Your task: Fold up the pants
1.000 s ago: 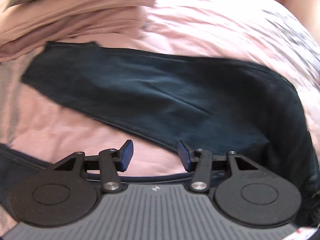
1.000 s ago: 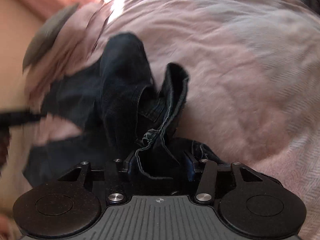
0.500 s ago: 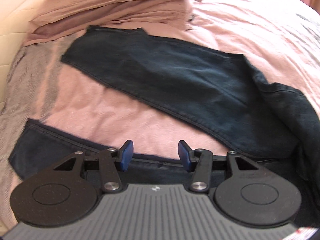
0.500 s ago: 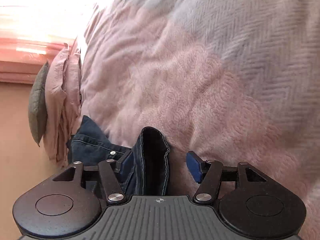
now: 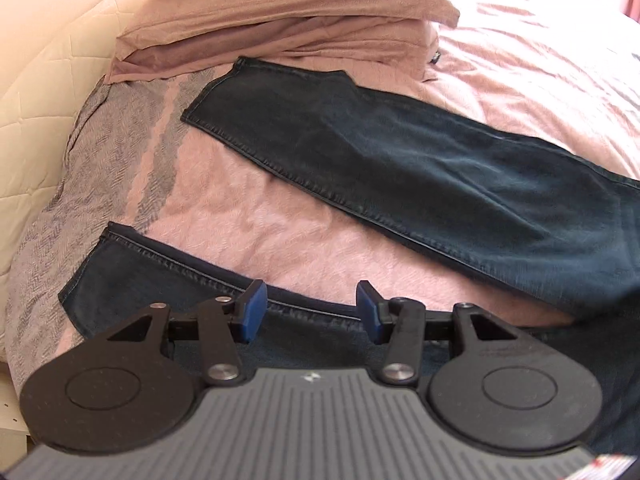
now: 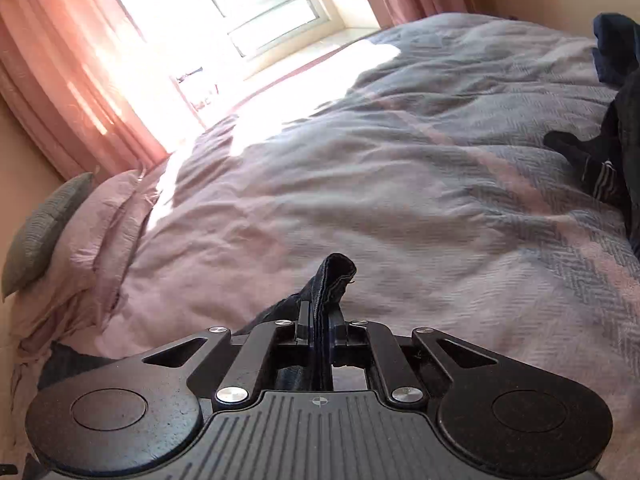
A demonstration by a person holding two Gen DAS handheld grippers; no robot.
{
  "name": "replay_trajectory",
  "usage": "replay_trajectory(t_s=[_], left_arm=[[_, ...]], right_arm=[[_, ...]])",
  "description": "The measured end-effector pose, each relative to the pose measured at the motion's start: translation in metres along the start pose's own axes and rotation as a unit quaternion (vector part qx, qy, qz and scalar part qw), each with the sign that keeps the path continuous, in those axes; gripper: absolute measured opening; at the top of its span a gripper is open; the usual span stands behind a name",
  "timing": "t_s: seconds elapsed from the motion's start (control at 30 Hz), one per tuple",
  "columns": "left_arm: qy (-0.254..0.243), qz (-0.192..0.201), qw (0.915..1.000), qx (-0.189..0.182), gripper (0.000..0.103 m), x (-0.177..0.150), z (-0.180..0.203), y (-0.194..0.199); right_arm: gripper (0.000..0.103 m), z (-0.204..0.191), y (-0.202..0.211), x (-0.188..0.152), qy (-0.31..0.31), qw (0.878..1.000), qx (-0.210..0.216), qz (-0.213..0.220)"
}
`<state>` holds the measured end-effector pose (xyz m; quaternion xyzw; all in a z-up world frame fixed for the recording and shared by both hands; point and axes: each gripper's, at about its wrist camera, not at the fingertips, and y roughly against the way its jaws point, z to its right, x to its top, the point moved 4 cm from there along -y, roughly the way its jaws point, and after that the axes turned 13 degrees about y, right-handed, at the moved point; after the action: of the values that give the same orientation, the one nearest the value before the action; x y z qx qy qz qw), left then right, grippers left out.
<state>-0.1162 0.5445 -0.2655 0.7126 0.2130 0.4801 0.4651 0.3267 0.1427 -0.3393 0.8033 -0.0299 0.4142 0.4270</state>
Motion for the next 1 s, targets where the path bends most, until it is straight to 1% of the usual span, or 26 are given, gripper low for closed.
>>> replay_trajectory(t_s=[0.07, 0.1, 0.13, 0.17, 0.2, 0.23, 0.3, 0.37, 0.43, 0.47, 0.53, 0.6, 0.67, 0.7, 0.77, 0.8, 0.83, 0.87, 0.9, 0.93, 0.97, 1.0], left_arm=[[-0.011, 0.001, 0.9999, -0.002, 0.045, -0.002, 0.006, 0.002], [-0.016, 0.001, 0.9999, -0.002, 0.045, -0.004, 0.010, 0.003], [-0.018, 0.000, 0.9998, 0.000, 0.045, -0.005, 0.011, 0.004], [-0.019, -0.003, 0.9998, 0.002, 0.045, -0.006, 0.012, 0.004], [-0.018, -0.004, 0.9998, 0.003, 0.045, -0.007, 0.011, 0.005], [-0.015, -0.004, 0.9999, 0.004, 0.045, -0.008, 0.010, 0.006], [-0.008, -0.009, 0.9999, 0.006, 0.045, -0.009, 0.007, 0.006], [-0.001, -0.014, 0.9999, 0.004, 0.045, -0.010, 0.004, 0.005], [0.003, -0.019, 0.9998, -0.002, 0.045, -0.012, 0.002, 0.003], [0.002, -0.021, 0.9998, -0.005, 0.045, -0.013, 0.002, 0.002], [-0.006, -0.024, 0.9996, -0.014, 0.045, -0.017, 0.003, -0.002], [-0.014, -0.029, 0.9992, -0.025, 0.045, -0.021, 0.004, -0.006], [-0.021, -0.032, 0.9984, -0.040, 0.045, -0.026, 0.004, -0.009], [-0.023, -0.034, 0.9980, -0.048, 0.045, -0.028, 0.003, -0.010], [-0.027, -0.036, 0.9972, -0.061, 0.045, -0.033, -0.003, -0.012], [-0.027, -0.037, 0.9968, -0.066, 0.045, -0.035, -0.007, -0.013], [-0.029, -0.038, 0.9965, -0.069, 0.045, -0.037, -0.013, -0.013], [-0.030, -0.037, 0.9963, -0.071, 0.045, -0.038, -0.021, -0.012], [-0.030, -0.036, 0.9963, -0.072, 0.045, -0.040, -0.030, -0.011], [-0.031, -0.031, 0.9966, -0.070, 0.045, -0.040, -0.042, -0.009], [-0.027, -0.027, 0.9969, -0.069, 0.045, -0.040, -0.056, -0.007], [-0.019, -0.021, 0.9974, -0.067, 0.045, -0.040, -0.073, -0.005]], right_arm=[[0.002, 0.015, -0.023, -0.011, 0.021, 0.999, -0.023, -0.034], [0.005, 0.024, -0.034, -0.021, 0.020, 0.998, -0.027, -0.059], [0.021, 0.034, -0.044, -0.031, -0.001, 0.996, -0.035, -0.084], [0.023, 0.048, -0.047, -0.040, -0.038, 0.994, -0.037, -0.095], [0.026, 0.058, -0.043, -0.043, -0.073, 0.993, -0.024, -0.089], [0.036, 0.064, -0.033, -0.043, -0.101, 0.991, -0.024, -0.081], [0.046, 0.073, 0.002, -0.046, -0.135, 0.989, -0.032, -0.060], [0.050, 0.072, 0.042, -0.062, -0.152, 0.987, -0.029, -0.052], [0.052, 0.067, 0.093, -0.098, -0.190, 0.979, -0.013, -0.068], [0.052, 0.065, 0.112, -0.118, -0.209, 0.975, -0.009, -0.080], [0.053, 0.050, 0.158, -0.170, -0.260, 0.959, -0.004, -0.114], [0.054, 0.030, 0.193, -0.217, -0.312, 0.941, 0.003, -0.132], [0.054, 0.012, 0.209, -0.251, -0.359, 0.924, 0.012, -0.133], [0.054, 0.003, 0.210, -0.262, -0.373, 0.919, 0.020, -0.127], [0.054, -0.009, 0.202, -0.273, -0.384, 0.918, 0.013, -0.097], [0.054, -0.011, 0.196, -0.275, -0.395, 0.916, 0.010, -0.072], [0.053, -0.014, 0.189, -0.277, -0.414, 0.909, 0.005, -0.038], [0.045, -0.015, 0.183, -0.278, -0.432, 0.902, -0.005, -0.020], [0.001, -0.016, 0.180, -0.280, -0.450, 0.893, -0.020, -0.005], [0.002, -0.020, 0.179, -0.277, -0.450, 0.892, -0.036, -0.011], [0.002, -0.024, 0.185, -0.271, -0.437, 0.898, -0.045, -0.007], [0.002, -0.028, 0.197, -0.262, -0.409, 0.911, -0.055, 0.002]])
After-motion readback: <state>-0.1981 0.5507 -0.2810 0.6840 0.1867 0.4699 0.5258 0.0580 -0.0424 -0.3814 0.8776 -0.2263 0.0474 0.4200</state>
